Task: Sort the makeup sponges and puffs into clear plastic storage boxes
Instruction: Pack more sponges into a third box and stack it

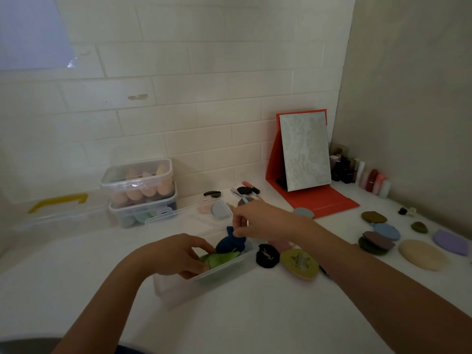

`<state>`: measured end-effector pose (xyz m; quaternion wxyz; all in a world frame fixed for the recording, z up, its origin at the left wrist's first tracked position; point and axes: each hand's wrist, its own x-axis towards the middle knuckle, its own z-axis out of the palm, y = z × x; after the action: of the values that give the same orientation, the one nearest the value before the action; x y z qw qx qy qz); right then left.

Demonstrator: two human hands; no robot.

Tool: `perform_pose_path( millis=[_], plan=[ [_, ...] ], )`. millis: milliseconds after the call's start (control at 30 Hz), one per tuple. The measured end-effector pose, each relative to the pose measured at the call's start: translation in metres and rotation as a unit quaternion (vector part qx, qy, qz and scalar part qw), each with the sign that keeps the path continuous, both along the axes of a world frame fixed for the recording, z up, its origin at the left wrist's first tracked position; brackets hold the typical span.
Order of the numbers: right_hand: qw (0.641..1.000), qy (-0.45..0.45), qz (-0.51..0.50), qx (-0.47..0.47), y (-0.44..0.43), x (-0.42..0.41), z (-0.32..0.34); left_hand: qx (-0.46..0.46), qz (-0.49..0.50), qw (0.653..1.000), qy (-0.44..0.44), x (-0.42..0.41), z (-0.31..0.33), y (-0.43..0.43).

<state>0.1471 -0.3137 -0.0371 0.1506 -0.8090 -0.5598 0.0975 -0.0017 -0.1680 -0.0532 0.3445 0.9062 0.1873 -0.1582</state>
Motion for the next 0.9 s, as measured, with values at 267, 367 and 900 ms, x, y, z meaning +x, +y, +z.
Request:
perform_pose_path(
  millis=[267,367,900],
  plan=[
    [0.956,-0.117,-0.095,-0.253,-0.059,0.024,0.013,-0.017,0.092,0.992,-0.082,-0.001,-0.014,-0.005],
    [0.936,-0.057,-0.132,-0.321,-0.071,0.026,-0.005,0.073,0.098,0.984,-0.127,-0.006,-0.014,-0.006],
    [0.986,-0.043,-0.138,0.08,-0.04,-0.063,0.051,-0.011,0.192,0.874,-0.447,-0.051,-0.08,0.019]
  ],
)
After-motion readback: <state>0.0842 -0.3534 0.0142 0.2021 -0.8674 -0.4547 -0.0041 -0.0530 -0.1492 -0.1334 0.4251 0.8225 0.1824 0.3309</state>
